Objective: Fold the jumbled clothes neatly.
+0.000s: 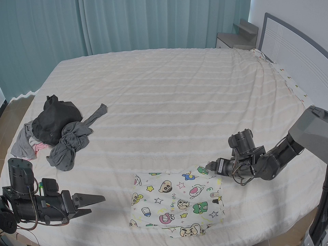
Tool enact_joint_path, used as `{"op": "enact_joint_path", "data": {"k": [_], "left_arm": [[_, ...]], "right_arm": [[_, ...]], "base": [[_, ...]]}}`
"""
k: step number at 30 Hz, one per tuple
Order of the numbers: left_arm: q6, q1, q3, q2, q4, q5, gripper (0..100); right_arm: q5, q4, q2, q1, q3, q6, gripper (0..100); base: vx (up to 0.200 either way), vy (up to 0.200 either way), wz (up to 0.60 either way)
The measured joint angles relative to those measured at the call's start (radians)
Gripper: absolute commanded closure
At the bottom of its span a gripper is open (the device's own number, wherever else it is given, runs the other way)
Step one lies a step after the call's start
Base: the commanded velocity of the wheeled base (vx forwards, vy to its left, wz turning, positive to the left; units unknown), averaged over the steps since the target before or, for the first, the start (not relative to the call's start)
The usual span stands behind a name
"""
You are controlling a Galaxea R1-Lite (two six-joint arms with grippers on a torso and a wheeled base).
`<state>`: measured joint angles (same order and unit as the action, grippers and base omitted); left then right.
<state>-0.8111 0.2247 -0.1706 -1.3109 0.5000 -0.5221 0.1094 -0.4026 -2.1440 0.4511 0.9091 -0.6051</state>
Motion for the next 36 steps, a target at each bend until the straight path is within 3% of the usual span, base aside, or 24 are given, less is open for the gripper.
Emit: {"op": "enact_joint_path", "data": {"k": [11, 20, 30, 31, 36], "left_arm": [[0.000, 0.002, 0.005, -0.004, 0.000, -0.015, 0], [0.000, 0.002, 0.008, -0.005, 0.000, -0.015, 0], [0.000, 0.002, 0.008, -0.008, 0.001, -0.015, 0], [0.000, 0.002, 0.008, -0.008, 0.000, -0.015, 0], [0.000, 0.002, 0.008, -0.008, 0.001, -0.015, 0]], "right_arm": [[-0.122, -0.005, 0.229, 0.138, -0.260, -0.117, 0], [-0.129, -0.008, 0.249, 0.232, -0.306, -0.162, 0], [-0.131, -0.013, 0.195, 0.246, -0.316, -0.163, 0], [-0.131, -0.013, 0.191, 0.247, -0.316, -0.163, 100], [-0.128, -0.013, 0.177, 0.248, -0.317, -0.166, 100]], "base": [[0.000, 0.000, 0.00], [0.000, 0.000, 0.00], [0.000, 0.000, 0.00], [0.000, 0.000, 0.00], [0.000, 0.000, 0.00]]}}
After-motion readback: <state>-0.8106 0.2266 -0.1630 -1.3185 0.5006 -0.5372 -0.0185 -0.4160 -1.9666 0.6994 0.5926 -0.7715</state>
